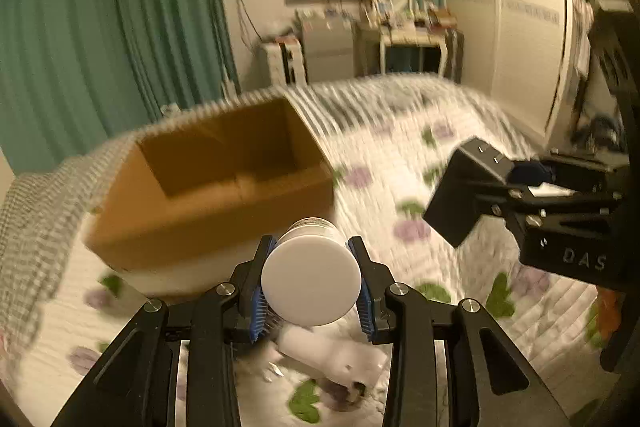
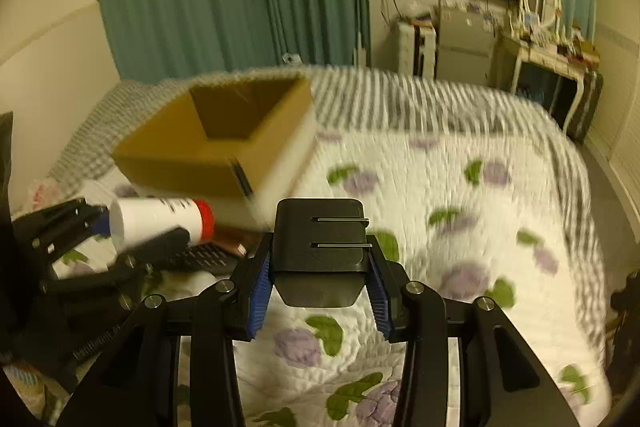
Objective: Organize rigid objects
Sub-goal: 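Lower the power bank into the box with the right tool while the left tool drops the bottle in, then grasp the white hair-dryer-like cylinder with the right tool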
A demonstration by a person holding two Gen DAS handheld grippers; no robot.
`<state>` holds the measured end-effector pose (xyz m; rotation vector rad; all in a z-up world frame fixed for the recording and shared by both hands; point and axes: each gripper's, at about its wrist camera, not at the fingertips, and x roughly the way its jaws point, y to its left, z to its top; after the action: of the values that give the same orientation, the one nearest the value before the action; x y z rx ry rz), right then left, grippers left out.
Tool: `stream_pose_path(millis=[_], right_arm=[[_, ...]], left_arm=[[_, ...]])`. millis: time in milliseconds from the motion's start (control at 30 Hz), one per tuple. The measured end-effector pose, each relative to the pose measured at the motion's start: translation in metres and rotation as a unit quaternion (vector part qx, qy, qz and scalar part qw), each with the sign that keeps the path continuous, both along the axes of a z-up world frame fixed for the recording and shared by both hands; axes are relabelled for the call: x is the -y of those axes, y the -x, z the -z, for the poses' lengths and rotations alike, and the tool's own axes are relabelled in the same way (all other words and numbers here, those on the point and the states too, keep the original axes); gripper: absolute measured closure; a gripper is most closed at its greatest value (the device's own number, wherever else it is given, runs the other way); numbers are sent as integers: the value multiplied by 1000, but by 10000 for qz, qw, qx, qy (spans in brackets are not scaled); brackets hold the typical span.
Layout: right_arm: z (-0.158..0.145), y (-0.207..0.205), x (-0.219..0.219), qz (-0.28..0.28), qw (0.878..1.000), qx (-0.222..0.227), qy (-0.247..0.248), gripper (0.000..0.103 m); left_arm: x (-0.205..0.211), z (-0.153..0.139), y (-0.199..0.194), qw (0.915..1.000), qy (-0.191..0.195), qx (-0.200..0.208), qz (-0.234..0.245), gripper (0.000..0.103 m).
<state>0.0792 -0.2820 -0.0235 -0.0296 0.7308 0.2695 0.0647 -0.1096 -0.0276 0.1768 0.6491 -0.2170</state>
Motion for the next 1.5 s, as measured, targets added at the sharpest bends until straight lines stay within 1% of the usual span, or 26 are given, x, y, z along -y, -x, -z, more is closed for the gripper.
stream_pose_path(millis=[33, 100, 133, 200, 233, 300, 400, 500, 567, 633, 733, 767, 800, 833, 867, 933, 967, 1067, 1167, 1233, 1300, 1433, 1500], right_arm=[[-16, 0, -7, -88, 9999, 140, 35, 61], [-39, -3, -21, -213, 9991, 341, 111, 61], [-53, -7, -30, -316, 9984, 456, 123, 61], [-71, -17, -44, -474, 9972, 581, 30, 61], [-76, -22, -51, -535, 9967, 605, -2, 61], [-81, -37, -67, -619, 9961, 634, 7, 61], [-72, -61, -88, -701, 9961, 538, 47, 61], [-50, -90, -106, -763, 9965, 313, 99, 61], [-32, -110, -117, -770, 9966, 183, 211, 61], [-15, -128, -125, -766, 9966, 75, 286, 61], [3, -148, -126, -716, 9972, 13, 230, 61], [6, -152, -125, -696, 9974, 4, 205, 61], [11, -157, -126, -669, 9976, 7, 166, 61], [12, -161, -124, -643, 9978, 16, 131, 61], [12, -161, -122, -608, 9981, 73, 84, 59], [5, -155, -117, -549, 9981, 278, 13, 39], [1, -151, -115, -537, 9979, 350, 11, 36], [-19, -131, -106, -495, 9973, 540, 32, 35], [-34, -101, -94, -497, 9968, 618, 103, 34], [-41, -83, -88, -454, 9964, 673, 224, 28], [-48, -61, -81, -417, 9958, 749, 330, 26], [-47, -31, -74, -456, 9958, 708, 360, 22], [-34, -20, -73, -521, 9963, 571, 387, 22]], left_arm=[[-10, -13, -5, 9999, 7, 83, -58, 66], [-26, -36, -10, 9994, -6, 265, -232, 66], [-35, -46, -18, 9989, -8, 333, -320, 66], [-49, -59, -31, 9982, 14, 409, -435, 66], [-58, -65, -44, 9977, 24, 433, -513, 66], [-71, -66, -62, 9972, -22, 380, -648, 66], [-90, -50, -96, 9964, -65, 127, -833, 66], [-106, -22, -126, 9958, -52, -98, -913, 66], [-111, -6, -138, 9962, -39, -148, -863, 66], [-116, 4, -137, 9965, -25, -165, -816, 66], [-119, 13, -141, 9975, 14, -114, -701, 60], [-120, 13, -140, 9975, 1, -62, -704, 52], [-122, 11, -141, 9974, -12, -4, -715, 47], [-123, 8, -141, 9976, 6, 5, -699, 47], [-126, 7, -142, 9976, 37, 11, -694, 47], [-130, 2, -139, 9972, 118, 24, -733, 46], [-131, 0, -134, 9969, 152, 29, -766, 46], [-129, -13, -117, 9962, 94, 119, -856, 46], [-122, -29, -88, 9957, 23, 332, -865, 40], [-119, -38, -68, 9956, 71, 437, -829, 39], [-117, -44, -50, 9958, 194, 406, -803, 37], [-117, -39, -13, 9943, 330, 303, -963, 37], [-121, -30, 1, 9932, 410, 223, -1069, 36]])
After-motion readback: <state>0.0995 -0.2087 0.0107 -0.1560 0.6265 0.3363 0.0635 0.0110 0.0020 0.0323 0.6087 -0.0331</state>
